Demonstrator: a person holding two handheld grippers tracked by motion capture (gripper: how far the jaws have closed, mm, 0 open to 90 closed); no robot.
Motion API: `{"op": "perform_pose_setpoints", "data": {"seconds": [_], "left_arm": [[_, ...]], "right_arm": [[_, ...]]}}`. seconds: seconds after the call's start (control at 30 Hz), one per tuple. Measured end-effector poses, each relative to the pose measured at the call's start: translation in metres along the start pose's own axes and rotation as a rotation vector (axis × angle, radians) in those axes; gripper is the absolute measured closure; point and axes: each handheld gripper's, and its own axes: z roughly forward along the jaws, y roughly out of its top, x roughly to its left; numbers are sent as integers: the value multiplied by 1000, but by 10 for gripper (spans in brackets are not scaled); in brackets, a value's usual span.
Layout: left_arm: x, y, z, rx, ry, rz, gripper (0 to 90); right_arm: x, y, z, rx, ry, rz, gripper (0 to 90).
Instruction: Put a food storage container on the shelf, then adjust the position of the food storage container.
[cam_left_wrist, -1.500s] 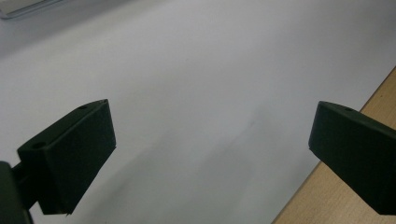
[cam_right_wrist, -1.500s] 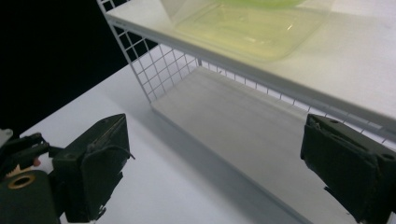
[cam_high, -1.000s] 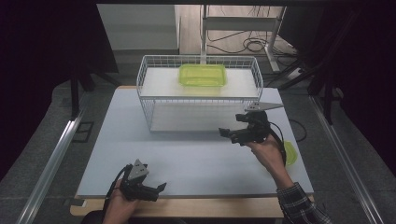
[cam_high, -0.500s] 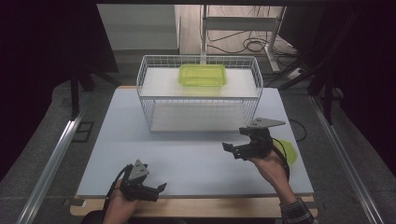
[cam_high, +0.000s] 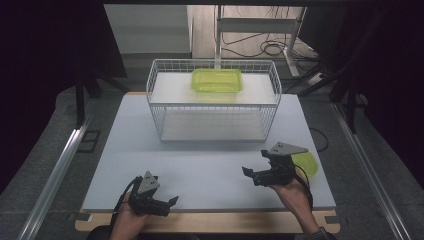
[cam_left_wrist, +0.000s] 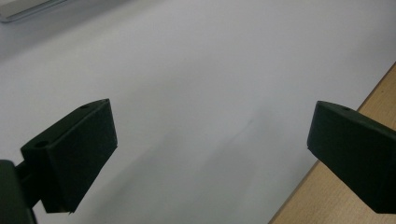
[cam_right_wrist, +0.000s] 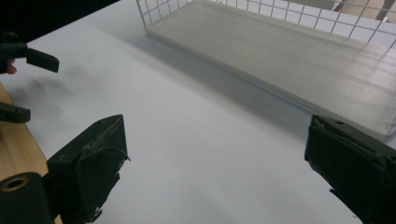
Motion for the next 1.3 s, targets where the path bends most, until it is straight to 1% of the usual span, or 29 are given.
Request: {"op": "perform_pose_setpoints", "data": {"seconds": [0.03,0.13,0.17,0.2,0.23,0.27,0.3,0.33,0.37,0.47,0.57,0.7,0.77,0.8,0.83,0.87,0.9,0.93,0.97,1.03,1.07,1.1,1.13,1.17,1.2,1.23,1.27,1.3], "left_arm": [[0,0,0,0,0,-1,14],[-1,0,0,2,1,4,18],[-1,0,0,2,1,4,19],[-1,0,0,3,1,6,20],[-1,0,0,3,2,9,20],[-1,0,1,5,1,14,21],[-1,0,1,5,1,14,21],[-2,0,1,7,0,17,21],[-2,0,1,7,0,19,21],[-2,-1,2,11,-1,35,19],[-3,-1,3,16,-1,42,17],[-3,-1,2,12,2,40,17],[-2,-1,2,11,3,39,17],[-2,-1,3,12,3,38,17],[-2,-1,3,12,3,38,18],[-3,-1,3,12,2,39,18],[-3,-1,3,12,2,39,17],[-2,-1,3,12,3,40,17],[-2,-1,3,12,3,40,17],[-2,-1,3,12,4,39,17],[-2,-1,3,12,5,38,18],[-2,-1,3,12,5,38,18],[-3,-1,3,14,4,38,18],[-3,-1,3,14,4,38,18],[-3,-1,3,15,4,39,18],[-3,-1,3,15,4,38,17],[-3,-1,3,15,4,39,18],[-3,-1,3,15,4,39,18]], "right_arm": [[0,0,0,0,0,0,58],[4,-10,-1,1,-17,-10,57],[4,-10,-1,1,-17,-10,57],[5,-16,-1,8,-22,-14,55],[5,-16,-1,8,-22,-14,55],[6,-21,0,17,-30,-18,52],[6,-21,0,17,-30,-18,52],[7,-26,1,27,-37,-23,48],[7,-26,1,27,-37,-23,48],[7,-34,2,41,-32,-19,42],[7,-43,6,73,-27,-12,31],[6,-46,9,109,-51,-6,16],[5,-46,10,113,-52,2,13],[3,-46,9,111,-54,19,12],[3,-46,9,111,-54,19,12],[1,-44,7,114,-59,33,27],[1,-44,7,114,-59,33,27],[-2,-42,4,122,-76,45,82],[-2,-42,4,122,-76,45,82],[-6,-41,-1,118,-92,58,163],[-12,-38,-6,116,-120,63,258],[-12,-38,-6,116,-120,63,258],[-19,-37,-12,107,-136,78,365],[-19,-37,-12,107,-136,78,365],[-23,-37,-16,104,-138,83,418],[-33,-37,-22,90,-141,97,525],[-38,-38,-24,86,-139,108,563],[-38,-38,-24,86,-139,108,563]]}}
